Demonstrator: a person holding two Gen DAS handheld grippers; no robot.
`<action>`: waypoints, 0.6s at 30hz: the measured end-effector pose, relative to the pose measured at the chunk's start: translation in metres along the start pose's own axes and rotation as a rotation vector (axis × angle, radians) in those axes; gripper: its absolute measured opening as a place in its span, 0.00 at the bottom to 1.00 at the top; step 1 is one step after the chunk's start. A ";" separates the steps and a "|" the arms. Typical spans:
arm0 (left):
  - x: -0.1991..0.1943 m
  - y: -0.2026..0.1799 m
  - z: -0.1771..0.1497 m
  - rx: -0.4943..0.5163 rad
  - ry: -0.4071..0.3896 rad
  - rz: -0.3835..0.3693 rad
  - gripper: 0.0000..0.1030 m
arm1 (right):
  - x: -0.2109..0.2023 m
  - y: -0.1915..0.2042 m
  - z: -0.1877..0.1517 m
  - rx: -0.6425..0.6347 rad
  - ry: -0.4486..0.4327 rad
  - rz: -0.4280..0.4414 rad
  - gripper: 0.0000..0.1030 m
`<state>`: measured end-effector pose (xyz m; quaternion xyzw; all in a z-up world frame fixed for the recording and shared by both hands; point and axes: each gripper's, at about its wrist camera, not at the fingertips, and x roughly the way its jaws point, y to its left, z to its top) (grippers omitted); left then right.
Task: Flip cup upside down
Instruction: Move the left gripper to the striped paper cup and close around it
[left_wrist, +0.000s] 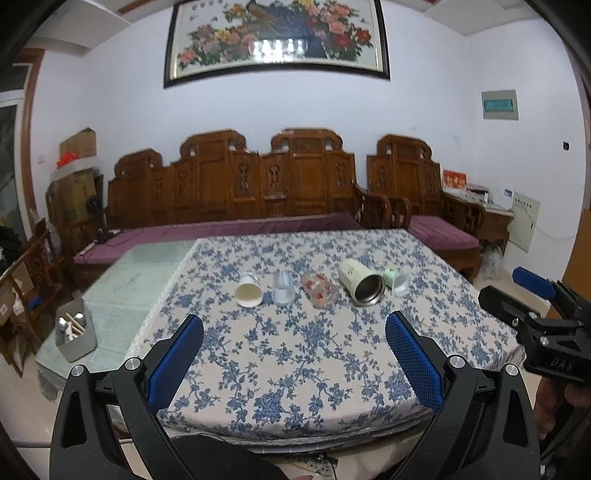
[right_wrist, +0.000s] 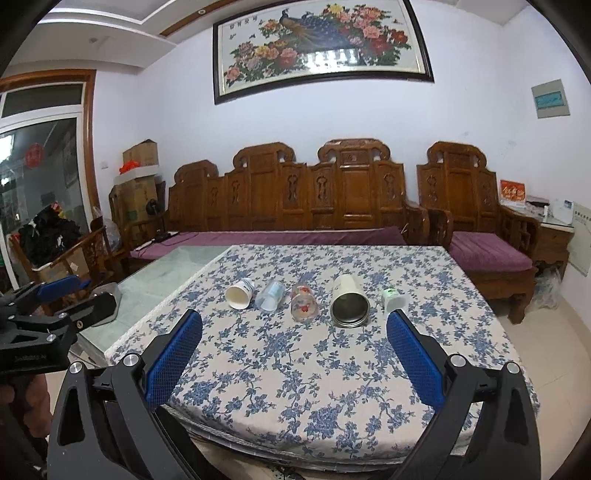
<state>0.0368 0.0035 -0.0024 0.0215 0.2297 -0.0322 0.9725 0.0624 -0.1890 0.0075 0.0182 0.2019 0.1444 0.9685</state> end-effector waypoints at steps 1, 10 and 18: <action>0.007 0.001 0.003 0.007 0.012 0.000 0.92 | 0.007 -0.001 0.002 -0.002 0.006 0.009 0.98; 0.085 0.016 0.031 0.040 0.137 -0.011 0.92 | 0.088 -0.015 0.024 -0.018 0.099 0.058 0.96; 0.159 0.033 0.050 0.052 0.240 -0.011 0.92 | 0.169 -0.029 0.030 -0.020 0.223 0.091 0.94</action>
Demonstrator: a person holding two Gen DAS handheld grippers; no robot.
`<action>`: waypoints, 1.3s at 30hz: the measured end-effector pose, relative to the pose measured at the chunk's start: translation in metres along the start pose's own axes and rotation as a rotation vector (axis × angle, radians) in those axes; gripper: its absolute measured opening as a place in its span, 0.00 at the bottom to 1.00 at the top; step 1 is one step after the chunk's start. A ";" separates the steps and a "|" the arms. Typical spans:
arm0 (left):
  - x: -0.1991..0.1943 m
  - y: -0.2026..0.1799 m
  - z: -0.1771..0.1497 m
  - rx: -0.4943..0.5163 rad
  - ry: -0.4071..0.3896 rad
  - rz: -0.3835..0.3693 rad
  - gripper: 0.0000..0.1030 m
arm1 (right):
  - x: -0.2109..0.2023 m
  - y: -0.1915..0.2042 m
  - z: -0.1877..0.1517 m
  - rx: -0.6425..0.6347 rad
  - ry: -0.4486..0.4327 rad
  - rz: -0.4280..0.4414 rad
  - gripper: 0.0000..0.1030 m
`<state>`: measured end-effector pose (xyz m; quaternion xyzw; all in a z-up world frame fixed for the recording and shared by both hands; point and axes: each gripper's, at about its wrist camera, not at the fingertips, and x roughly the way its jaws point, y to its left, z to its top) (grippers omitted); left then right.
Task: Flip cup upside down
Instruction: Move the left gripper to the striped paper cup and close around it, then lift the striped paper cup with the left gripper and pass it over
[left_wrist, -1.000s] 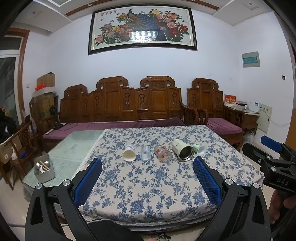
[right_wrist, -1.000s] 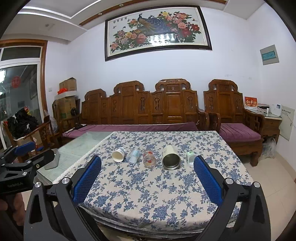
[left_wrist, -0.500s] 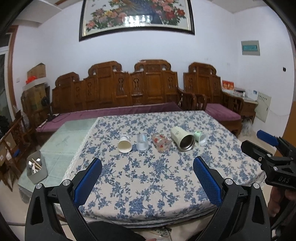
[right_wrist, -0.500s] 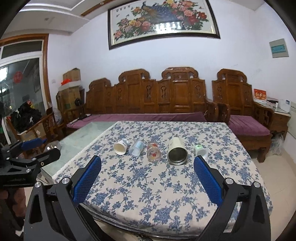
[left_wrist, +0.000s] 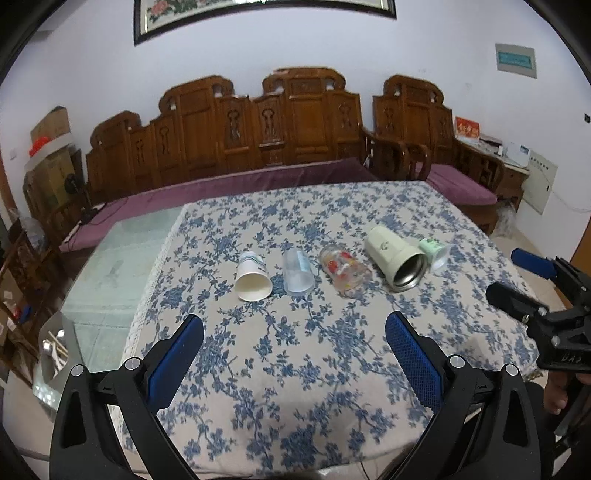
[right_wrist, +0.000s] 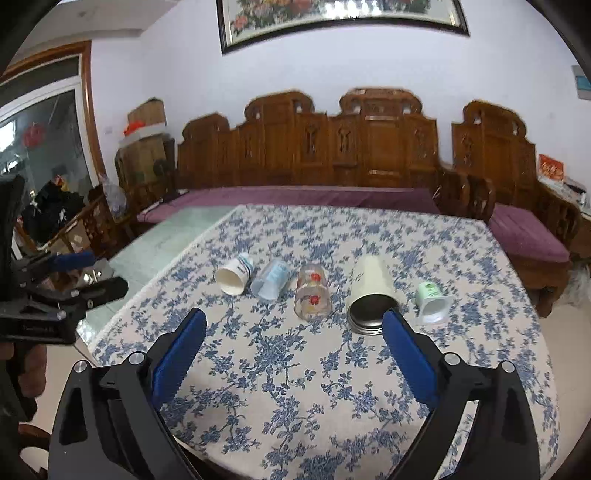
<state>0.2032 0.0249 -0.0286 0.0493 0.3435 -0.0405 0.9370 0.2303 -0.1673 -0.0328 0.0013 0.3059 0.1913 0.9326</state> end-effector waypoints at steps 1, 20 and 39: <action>0.009 0.002 0.004 0.002 0.010 0.003 0.92 | 0.008 0.000 0.001 -0.003 0.010 -0.003 0.94; 0.190 0.057 0.059 -0.049 0.236 0.005 0.87 | 0.137 -0.013 0.010 -0.031 0.204 0.016 0.94; 0.322 0.106 0.036 -0.260 0.474 -0.078 0.57 | 0.170 -0.030 -0.027 -0.001 0.299 0.021 0.94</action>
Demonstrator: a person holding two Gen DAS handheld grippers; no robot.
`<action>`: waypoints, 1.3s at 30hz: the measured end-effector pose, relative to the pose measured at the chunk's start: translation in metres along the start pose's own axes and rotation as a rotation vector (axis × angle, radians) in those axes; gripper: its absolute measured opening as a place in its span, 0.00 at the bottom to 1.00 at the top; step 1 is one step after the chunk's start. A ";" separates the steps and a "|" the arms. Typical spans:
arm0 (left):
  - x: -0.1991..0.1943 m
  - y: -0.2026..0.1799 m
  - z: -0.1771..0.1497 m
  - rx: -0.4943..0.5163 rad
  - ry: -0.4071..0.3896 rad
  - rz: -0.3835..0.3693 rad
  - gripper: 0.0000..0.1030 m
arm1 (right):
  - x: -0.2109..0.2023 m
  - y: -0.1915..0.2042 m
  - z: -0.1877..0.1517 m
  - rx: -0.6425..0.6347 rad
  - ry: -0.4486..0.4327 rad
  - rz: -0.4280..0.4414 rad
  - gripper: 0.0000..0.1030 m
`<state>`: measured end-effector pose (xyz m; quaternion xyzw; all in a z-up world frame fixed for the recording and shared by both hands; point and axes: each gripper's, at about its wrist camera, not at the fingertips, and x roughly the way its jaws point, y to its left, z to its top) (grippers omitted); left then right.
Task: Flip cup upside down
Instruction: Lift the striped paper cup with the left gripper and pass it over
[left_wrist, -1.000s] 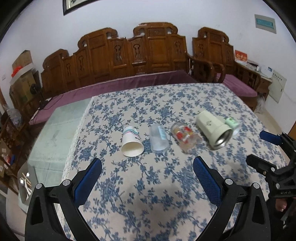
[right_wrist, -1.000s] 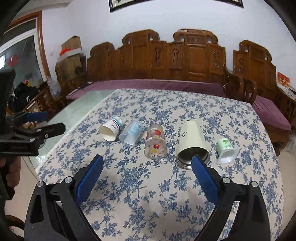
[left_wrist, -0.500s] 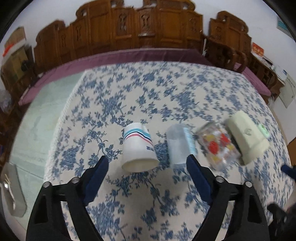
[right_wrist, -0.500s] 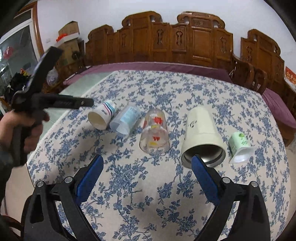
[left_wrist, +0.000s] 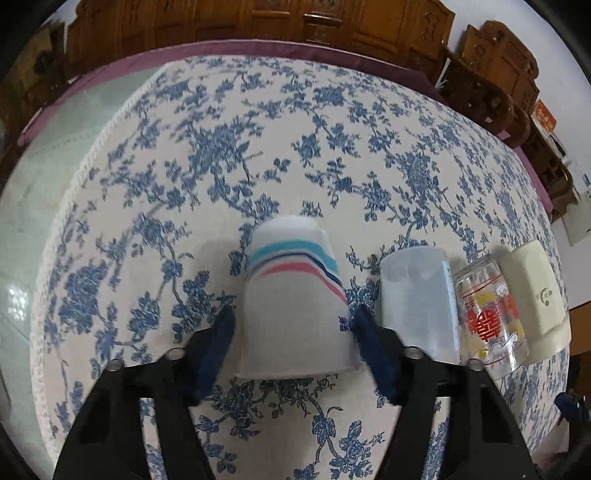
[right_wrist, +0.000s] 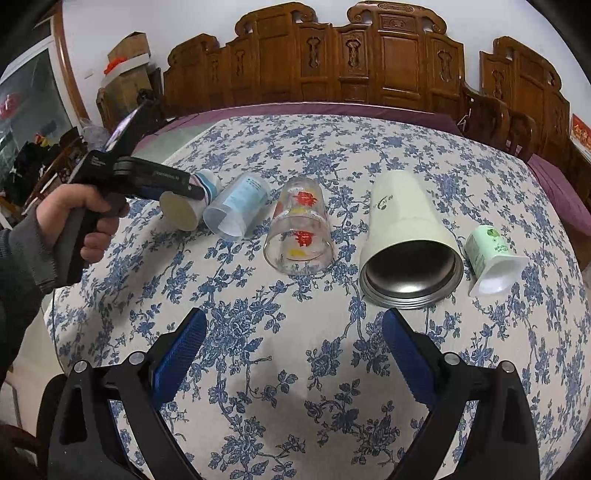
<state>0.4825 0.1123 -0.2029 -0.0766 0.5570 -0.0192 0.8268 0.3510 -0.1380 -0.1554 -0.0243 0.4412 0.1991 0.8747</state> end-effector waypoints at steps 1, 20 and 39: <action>-0.001 0.001 -0.001 0.000 -0.006 0.001 0.57 | -0.001 0.000 -0.001 0.002 -0.001 -0.001 0.94; -0.097 -0.057 -0.119 0.100 -0.116 -0.030 0.56 | -0.073 -0.018 -0.048 0.076 -0.086 -0.049 0.94; -0.062 -0.155 -0.196 0.248 -0.082 -0.137 0.56 | -0.115 -0.056 -0.089 0.158 -0.094 -0.136 0.94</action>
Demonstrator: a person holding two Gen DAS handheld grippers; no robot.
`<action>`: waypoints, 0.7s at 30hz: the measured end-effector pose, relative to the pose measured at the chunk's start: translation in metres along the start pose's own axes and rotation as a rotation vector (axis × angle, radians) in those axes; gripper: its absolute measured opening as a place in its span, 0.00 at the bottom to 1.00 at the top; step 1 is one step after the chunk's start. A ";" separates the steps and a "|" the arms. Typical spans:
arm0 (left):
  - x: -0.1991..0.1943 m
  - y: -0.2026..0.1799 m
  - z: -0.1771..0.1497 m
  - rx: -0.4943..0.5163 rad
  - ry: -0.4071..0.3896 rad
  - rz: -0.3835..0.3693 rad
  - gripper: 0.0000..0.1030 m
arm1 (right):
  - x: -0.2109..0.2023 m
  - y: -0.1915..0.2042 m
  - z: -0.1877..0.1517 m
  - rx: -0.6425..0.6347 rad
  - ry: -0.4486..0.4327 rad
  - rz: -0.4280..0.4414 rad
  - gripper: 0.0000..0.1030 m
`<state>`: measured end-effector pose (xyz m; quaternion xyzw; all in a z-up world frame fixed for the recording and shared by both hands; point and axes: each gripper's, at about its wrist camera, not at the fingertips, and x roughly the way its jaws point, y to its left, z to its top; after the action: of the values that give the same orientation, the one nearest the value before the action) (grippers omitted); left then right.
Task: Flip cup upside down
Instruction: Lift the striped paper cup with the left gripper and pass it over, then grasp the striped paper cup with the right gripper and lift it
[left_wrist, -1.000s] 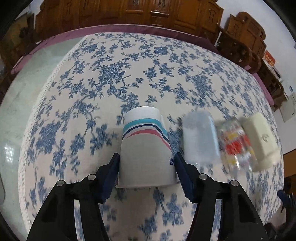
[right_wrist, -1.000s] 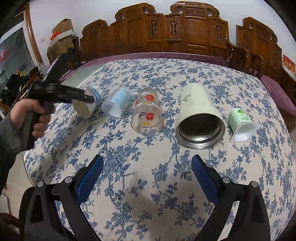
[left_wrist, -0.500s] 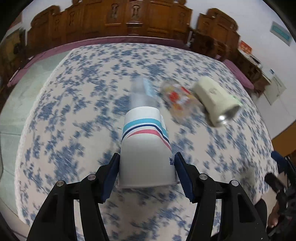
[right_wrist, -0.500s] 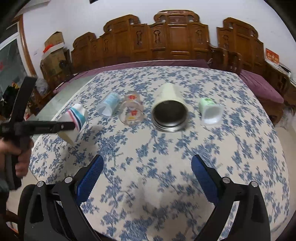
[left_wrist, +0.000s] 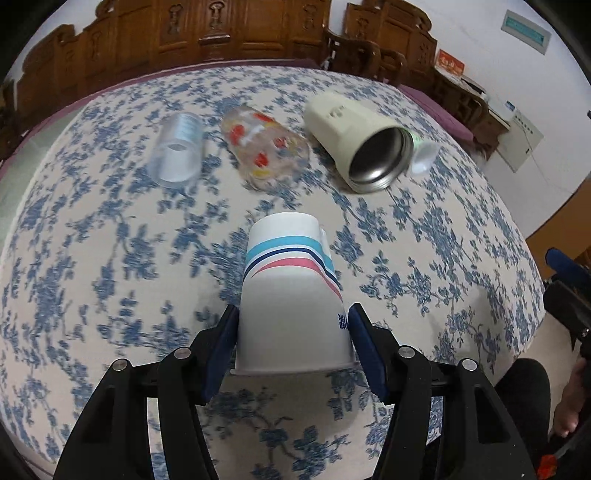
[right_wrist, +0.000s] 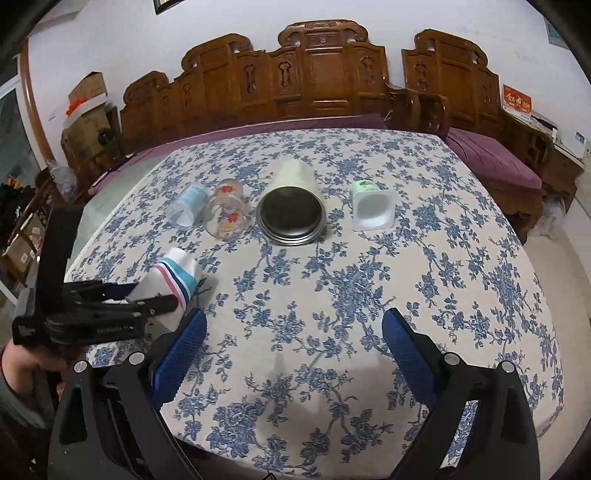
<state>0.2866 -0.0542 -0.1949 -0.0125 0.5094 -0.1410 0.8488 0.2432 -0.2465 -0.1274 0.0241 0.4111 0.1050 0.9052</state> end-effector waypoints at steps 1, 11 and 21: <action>0.003 -0.002 0.000 0.003 0.005 -0.001 0.57 | 0.001 -0.001 0.001 0.001 0.001 0.000 0.94; -0.007 0.001 -0.004 0.019 -0.023 0.031 0.68 | 0.011 0.000 0.011 -0.005 0.010 0.013 0.94; -0.090 0.043 -0.005 -0.022 -0.271 0.162 0.92 | 0.028 0.041 0.042 -0.057 0.062 0.078 0.94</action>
<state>0.2519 0.0106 -0.1268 0.0004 0.3911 -0.0637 0.9182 0.2857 -0.1987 -0.1150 0.0110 0.4346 0.1525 0.8875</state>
